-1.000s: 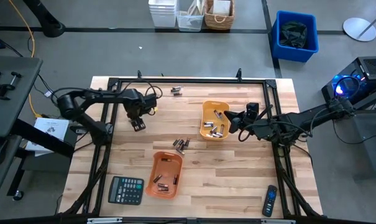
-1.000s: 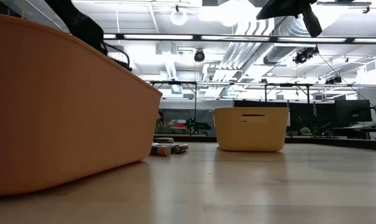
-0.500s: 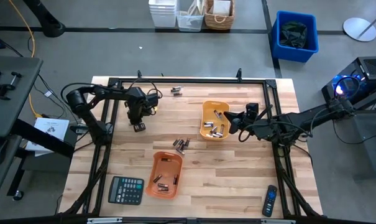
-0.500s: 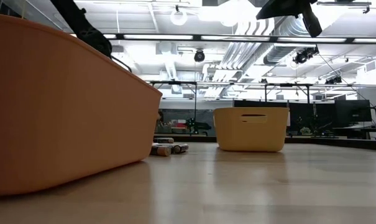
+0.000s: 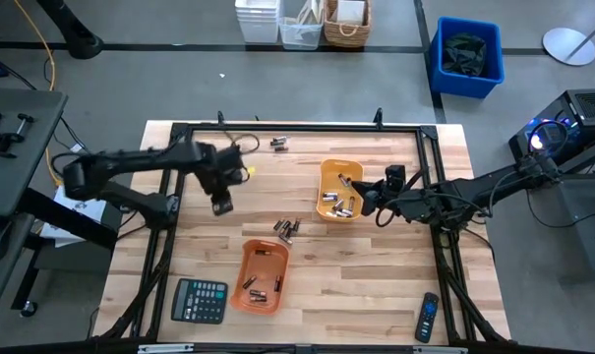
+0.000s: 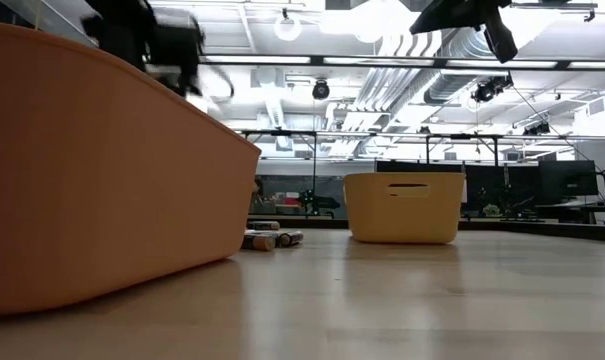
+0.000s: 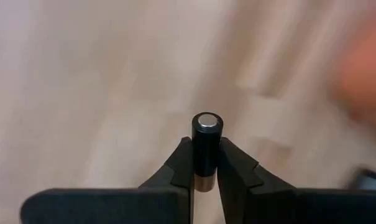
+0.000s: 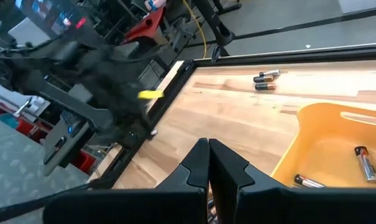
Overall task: Sort batteries
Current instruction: Put the black battery into the orange bin
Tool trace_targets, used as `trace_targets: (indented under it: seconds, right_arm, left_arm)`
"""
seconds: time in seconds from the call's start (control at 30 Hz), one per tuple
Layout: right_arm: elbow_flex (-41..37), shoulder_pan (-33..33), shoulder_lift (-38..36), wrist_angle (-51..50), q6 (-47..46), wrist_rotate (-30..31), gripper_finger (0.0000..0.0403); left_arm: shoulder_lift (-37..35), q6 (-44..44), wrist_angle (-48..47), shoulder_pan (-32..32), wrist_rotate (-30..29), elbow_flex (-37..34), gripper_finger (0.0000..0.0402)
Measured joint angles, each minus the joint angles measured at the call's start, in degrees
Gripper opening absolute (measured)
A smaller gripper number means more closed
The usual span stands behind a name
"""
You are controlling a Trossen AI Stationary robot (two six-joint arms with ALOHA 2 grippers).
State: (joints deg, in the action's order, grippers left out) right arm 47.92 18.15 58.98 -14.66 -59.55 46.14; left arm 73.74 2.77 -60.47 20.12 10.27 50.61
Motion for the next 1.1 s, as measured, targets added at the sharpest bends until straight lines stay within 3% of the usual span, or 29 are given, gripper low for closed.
trace_targets:
  seconds: [0.13,0.33,0.47,0.63,0.8,0.93,1.1]
  right_arm:
    - [0.0,0.0,0.0,-0.4,0.0,0.1,0.0000]
    - [0.0,-0.2,0.0,-0.6,0.0,0.2,0.0000]
    - [0.0,-0.2,0.0,-0.9,0.0,0.2,0.0000]
    - [0.0,-0.2,0.0,-1.5,-0.6,0.2,0.0000]
    - [0.0,-0.2,0.0,-1.5,-0.6,0.0,0.0000]
    - [0.0,-0.2,0.0,-1.5,-2.1,0.0,0.0000]
    - [0.0,-0.2,0.0,-1.4,-2.1,-0.9,0.0000]
  left_arm:
    - [-5.6,6.3,2.4,-12.8,5.1,0.1,0.0030]
    - [-8.1,16.5,16.3,-33.5,5.8,0.1,0.0030]
    - [-5.7,17.5,28.5,-41.9,2.8,0.2,0.0030]
    - [-0.4,13.5,32.4,-43.2,-2.7,0.2,0.0037]
    - [4.2,8.3,33.5,-41.6,-2.9,1.2,0.0124]
    - [6.4,2.7,29.8,-39.1,-4.6,7.0,0.0190]
    - [9.7,0.6,24.8,-31.2,-11.0,15.4,0.0223]
